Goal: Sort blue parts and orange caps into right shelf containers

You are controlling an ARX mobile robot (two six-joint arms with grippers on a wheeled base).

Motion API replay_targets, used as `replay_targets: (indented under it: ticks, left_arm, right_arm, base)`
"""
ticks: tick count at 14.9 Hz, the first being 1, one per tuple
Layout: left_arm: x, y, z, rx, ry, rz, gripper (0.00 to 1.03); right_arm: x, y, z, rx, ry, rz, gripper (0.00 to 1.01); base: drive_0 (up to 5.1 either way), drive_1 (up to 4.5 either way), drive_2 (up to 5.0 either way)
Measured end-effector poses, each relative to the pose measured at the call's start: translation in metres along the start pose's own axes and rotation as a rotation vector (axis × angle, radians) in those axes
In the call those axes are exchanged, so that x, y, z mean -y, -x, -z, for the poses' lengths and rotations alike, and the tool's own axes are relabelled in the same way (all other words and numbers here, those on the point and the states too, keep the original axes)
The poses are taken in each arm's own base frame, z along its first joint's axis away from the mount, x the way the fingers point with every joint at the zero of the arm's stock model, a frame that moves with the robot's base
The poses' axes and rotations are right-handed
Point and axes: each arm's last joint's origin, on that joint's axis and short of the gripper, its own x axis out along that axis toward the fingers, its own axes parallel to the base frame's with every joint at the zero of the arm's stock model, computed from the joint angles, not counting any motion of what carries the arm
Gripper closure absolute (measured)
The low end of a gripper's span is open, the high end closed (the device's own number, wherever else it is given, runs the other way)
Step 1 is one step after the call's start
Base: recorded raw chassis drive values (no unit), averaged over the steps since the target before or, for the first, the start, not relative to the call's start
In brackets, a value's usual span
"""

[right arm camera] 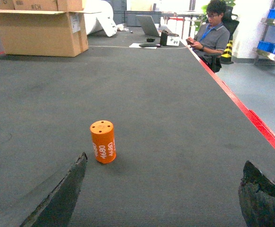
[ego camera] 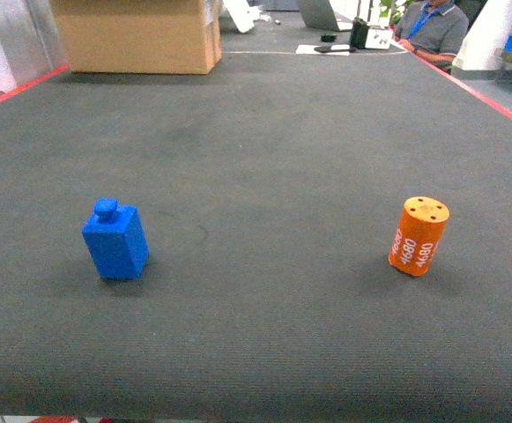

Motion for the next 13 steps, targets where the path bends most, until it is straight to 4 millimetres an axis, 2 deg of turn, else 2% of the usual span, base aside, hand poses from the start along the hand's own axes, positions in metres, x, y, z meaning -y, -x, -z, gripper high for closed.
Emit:
replay_targets:
  ticks: [13]
  left_arm:
    - [0.0000, 0.0000, 0.0000, 0.000, 0.000, 0.000, 0.05]
  right_arm:
    - [0.0000, 0.0000, 0.0000, 0.000, 0.000, 0.000, 0.03]
  base:
    - [0.0, 0.00, 0.0]
